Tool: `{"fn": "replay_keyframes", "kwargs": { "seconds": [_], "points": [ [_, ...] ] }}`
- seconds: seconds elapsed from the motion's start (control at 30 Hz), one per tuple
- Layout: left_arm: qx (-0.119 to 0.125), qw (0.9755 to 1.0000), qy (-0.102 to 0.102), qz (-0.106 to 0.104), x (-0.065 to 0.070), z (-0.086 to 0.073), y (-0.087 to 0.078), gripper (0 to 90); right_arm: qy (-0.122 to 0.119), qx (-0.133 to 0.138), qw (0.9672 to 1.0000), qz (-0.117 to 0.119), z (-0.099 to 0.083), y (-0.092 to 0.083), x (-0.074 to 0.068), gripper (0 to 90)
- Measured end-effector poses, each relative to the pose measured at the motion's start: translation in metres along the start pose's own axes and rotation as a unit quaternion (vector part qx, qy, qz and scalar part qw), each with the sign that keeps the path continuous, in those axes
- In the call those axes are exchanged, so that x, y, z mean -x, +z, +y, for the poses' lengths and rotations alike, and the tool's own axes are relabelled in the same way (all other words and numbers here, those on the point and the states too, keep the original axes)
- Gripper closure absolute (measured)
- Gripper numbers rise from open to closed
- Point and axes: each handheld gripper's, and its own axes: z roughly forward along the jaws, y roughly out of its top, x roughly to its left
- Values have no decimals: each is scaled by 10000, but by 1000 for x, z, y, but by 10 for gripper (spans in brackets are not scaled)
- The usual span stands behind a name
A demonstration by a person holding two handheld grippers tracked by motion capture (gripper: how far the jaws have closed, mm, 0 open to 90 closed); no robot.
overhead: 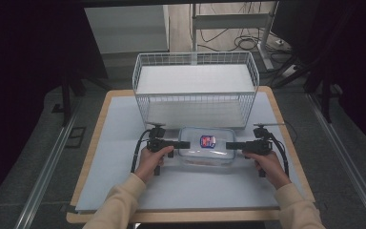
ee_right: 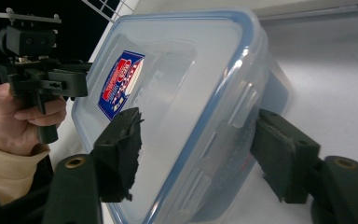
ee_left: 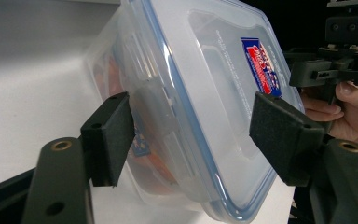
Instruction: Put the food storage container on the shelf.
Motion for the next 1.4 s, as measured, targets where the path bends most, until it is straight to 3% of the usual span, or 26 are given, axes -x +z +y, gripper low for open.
{"fn": "replay_keyframes", "kwargs": {
  "seconds": [0.33,0.83,1.4],
  "points": [
    [341,9988,322,125,14,-16,-11,403,-323,223,9992,-6,-12,-15,-14,476],
    [550,9950,782,294,32,-39,-23,449,-911,543,9941,-208,-35,-25,-35,504],
    [649,9938,835,354,37,-43,-31,451,-1009,680,9924,-198,-40,-25,-43,508]
  ]
}}
